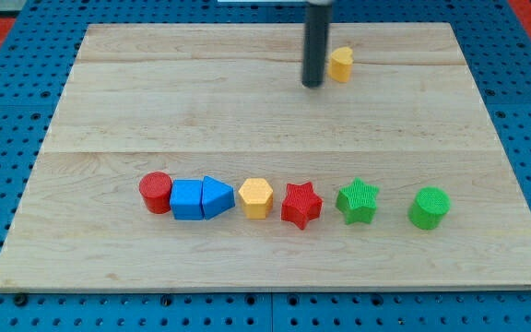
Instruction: Move green circle above the green star
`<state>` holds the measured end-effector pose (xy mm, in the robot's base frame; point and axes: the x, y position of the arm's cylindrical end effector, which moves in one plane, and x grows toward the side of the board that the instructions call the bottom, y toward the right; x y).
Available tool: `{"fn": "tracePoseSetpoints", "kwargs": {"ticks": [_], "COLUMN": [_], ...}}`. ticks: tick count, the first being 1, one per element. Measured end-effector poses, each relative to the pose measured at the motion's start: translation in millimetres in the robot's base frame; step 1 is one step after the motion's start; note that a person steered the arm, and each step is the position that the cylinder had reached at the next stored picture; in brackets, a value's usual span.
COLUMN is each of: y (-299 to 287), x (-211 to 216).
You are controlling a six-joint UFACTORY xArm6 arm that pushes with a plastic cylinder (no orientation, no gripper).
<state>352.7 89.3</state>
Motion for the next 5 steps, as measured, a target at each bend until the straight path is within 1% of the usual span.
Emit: {"fn": "tracePoseSetpoints", "kwargs": {"ticks": [1, 2, 3, 4, 5], "y": [88.2, 131.4, 124.9, 109.4, 80.8], "x": [84.9, 198.4, 222.2, 157.1, 99.9]}}
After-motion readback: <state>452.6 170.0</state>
